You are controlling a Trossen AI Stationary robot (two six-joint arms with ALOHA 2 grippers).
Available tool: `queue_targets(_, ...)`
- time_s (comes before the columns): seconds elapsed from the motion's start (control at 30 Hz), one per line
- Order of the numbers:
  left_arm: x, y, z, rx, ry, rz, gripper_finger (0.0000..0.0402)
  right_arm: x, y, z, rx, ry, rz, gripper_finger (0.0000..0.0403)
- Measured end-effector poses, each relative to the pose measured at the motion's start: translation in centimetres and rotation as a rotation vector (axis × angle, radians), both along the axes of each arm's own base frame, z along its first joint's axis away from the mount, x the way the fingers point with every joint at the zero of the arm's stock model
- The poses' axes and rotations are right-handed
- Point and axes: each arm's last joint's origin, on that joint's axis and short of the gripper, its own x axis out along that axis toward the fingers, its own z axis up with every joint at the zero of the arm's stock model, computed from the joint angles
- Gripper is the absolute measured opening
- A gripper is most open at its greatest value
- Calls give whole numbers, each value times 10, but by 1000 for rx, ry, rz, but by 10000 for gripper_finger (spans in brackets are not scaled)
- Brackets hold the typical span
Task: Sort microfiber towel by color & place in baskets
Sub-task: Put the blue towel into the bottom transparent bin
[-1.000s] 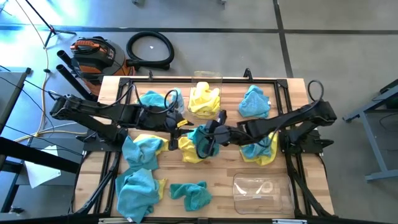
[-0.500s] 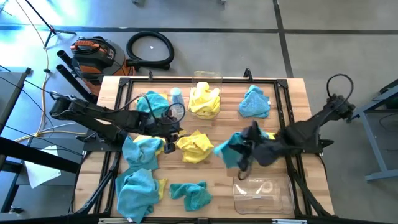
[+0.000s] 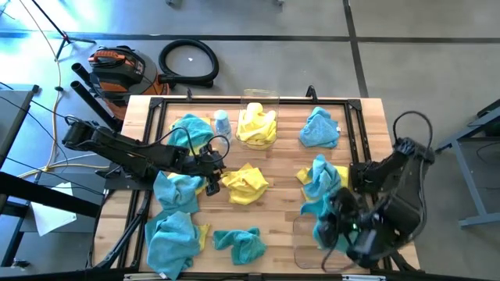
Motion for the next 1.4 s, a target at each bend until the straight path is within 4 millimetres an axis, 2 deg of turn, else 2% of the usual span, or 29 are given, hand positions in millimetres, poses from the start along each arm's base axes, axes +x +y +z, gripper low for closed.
queue_targets(0.1, 1, -1, 1, 0, -13, -6, 129, 4, 17, -5, 32, 15, -41, 0)
queue_targets(0.23, 0, -4, 1, -5, -13, -9, 129, 8, 35, -26, 54, 121, -69, 0)
queue_targets(0.37, 0, -7, 1, -3, -16, -21, 129, 11, 39, -57, -12, 212, -102, 0)
queue_targets(0.47, 0, -9, 1, 1, -17, -26, 129, 10, 36, -82, -53, 304, -152, 0)
queue_targets(0.57, -1, -11, 1, 2, -16, -32, 129, 9, 36, -103, -25, 410, -160, 0)
queue_targets(0.8, -2, -15, 1, 3, -12, -50, 129, 20, 55, -130, 142, 328, -71, 0)
queue_targets(0.97, -2, -15, 1, 1, -17, -30, 129, 19, 46, -151, 116, 377, -146, 0)
queue_targets(1.17, -2, -16, 1, 2, -16, -30, 129, 21, 43, -179, 181, 411, -164, 4)
queue_targets(1.3, -3, -17, 1, 2, -15, -37, 129, 23, 45, -196, 256, 385, -189, 23)
queue_targets(1.4, -3, -19, 1, 3, -15, -44, 129, 22, 44, -210, 296, 369, -187, 51)
